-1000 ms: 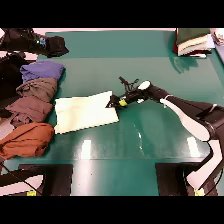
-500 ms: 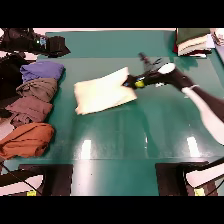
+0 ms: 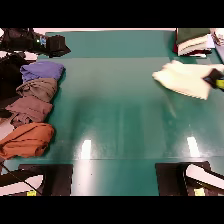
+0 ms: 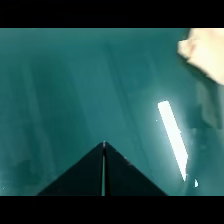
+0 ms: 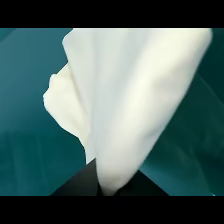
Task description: Fold the shirts.
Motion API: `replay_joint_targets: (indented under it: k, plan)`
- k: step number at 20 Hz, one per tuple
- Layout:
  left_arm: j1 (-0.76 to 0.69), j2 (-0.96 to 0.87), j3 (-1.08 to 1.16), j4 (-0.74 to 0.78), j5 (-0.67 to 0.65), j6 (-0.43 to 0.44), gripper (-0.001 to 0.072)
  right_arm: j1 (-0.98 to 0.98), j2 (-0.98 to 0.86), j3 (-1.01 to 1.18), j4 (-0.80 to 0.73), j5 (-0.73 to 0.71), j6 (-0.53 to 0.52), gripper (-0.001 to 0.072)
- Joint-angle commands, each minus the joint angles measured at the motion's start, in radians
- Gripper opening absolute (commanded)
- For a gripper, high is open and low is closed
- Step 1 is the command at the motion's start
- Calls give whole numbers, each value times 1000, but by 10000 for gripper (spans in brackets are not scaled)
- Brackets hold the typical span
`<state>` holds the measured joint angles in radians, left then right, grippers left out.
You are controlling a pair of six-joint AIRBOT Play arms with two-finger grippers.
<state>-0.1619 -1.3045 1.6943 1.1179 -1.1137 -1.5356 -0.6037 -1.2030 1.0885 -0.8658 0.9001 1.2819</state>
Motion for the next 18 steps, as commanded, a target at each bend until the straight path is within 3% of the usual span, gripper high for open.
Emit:
replay_joint_targets:
  k: [1, 8, 10, 11, 14, 18]
  plan:
    - [-1, 0, 0, -1, 14, -1, 22, -264, 97, -97, -29, -2, 4, 19]
    - [-1, 0, 0, -1, 13, -1, 23, -378, 151, -209, -63, 28, -8, 44]
    - [-1, 0, 0, -1, 14, -1, 23, -378, 175, -199, -180, 29, -11, 378]
    - [-1, 0, 0, -1, 13, -1, 23, -378, 183, -180, -267, 43, -11, 430]
    - [-1, 0, 0, -1, 13, 1, 23, -378, 228, -90, -483, 80, -5, 452]
    - [-1, 0, 0, -5, 14, 0, 23, -324, 304, 16, -357, 60, 14, 449]
